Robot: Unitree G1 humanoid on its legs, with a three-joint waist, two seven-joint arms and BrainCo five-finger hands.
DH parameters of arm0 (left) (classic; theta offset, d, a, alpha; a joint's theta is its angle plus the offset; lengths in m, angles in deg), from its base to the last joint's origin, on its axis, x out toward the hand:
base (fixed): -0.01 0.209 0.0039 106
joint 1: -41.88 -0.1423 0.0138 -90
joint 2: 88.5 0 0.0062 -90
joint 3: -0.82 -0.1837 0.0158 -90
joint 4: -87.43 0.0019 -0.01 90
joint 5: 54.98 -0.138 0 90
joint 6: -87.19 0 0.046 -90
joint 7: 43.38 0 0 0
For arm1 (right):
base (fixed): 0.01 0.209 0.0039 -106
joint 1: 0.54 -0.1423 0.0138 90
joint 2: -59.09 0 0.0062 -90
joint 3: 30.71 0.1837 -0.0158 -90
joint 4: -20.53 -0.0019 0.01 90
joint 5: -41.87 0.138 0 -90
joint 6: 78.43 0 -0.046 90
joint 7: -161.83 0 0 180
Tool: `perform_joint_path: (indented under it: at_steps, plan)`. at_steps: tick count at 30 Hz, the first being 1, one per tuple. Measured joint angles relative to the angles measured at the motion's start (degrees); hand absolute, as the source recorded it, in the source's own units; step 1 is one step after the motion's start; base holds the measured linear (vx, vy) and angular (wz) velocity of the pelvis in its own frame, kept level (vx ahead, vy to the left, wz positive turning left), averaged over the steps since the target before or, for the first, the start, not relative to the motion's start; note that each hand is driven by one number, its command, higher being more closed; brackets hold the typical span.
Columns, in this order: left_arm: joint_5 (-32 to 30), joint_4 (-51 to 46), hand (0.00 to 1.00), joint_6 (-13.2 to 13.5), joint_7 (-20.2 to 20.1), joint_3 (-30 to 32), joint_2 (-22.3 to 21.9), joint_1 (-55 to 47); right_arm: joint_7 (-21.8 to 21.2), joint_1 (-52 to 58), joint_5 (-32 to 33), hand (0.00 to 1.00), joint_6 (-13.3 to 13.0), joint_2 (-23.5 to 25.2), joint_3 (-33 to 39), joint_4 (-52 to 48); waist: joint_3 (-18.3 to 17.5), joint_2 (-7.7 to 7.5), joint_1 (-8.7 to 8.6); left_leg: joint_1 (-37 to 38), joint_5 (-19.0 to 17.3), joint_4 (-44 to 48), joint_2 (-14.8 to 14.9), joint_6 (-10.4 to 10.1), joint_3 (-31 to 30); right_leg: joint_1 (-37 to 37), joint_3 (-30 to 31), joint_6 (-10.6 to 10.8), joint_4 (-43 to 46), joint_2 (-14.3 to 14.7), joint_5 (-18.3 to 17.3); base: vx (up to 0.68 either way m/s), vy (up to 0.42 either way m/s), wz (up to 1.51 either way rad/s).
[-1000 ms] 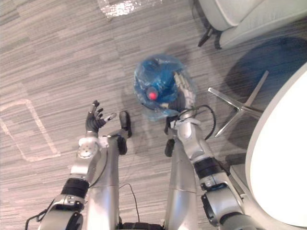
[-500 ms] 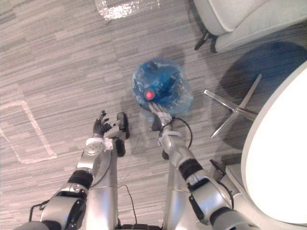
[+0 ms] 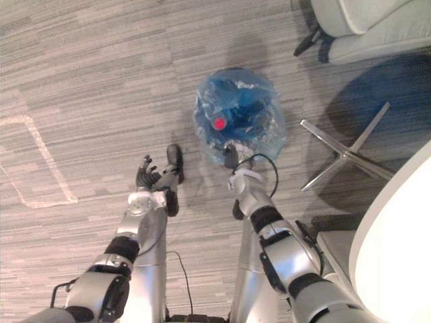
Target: Gather rubbish on tea table into small bin, then transfer packed bag to large trash can.
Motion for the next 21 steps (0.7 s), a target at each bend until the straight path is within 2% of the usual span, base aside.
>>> perform_joint_path:
  at_steps: [3, 12, 21]
  plan:
    - [0.0, -0.2, 0.0, -0.1, 0.0, 0.0, 0.0, -0.3, 0.2, 0.8, 0.6, 1.0, 0.0, 0.0, 0.1, -0.7, 0.0, -0.02, 0.0, 1.2, 0.0, 0.0, 0.2, 0.0, 0.4, 1.1, 0.0, -0.1, -0.2, 0.0, 0.2, 0.01, 0.003, -0.08]
    - [-0.6, -3.2, 0.0, -0.5, -0.4, -0.4, -0.4, -3.5, 0.8, 8.3, 3.1, 1.0, -0.1, 0.1, 0.9, -12.6, -0.1, -0.07, 0.09, 7.8, -1.0, 0.6, 1.1, 0.8, 0.7, 8.3, 0.1, 0.0, -1.3, 0.9, 0.3, 0.0, -0.002, -0.06]
    - [-3.1, -2.6, 0.0, -2.5, -1.5, -0.4, -0.5, -11.5, 0.1, 23.2, 7.4, 1.0, -0.4, 1.8, 1.5, -29.7, -0.7, -0.69, 0.03, 22.7, -2.4, -2.1, 1.8, 0.0, 1.5, 22.9, 0.2, 0.9, -5.2, 2.0, -0.9, 0.01, -0.009, -0.05]
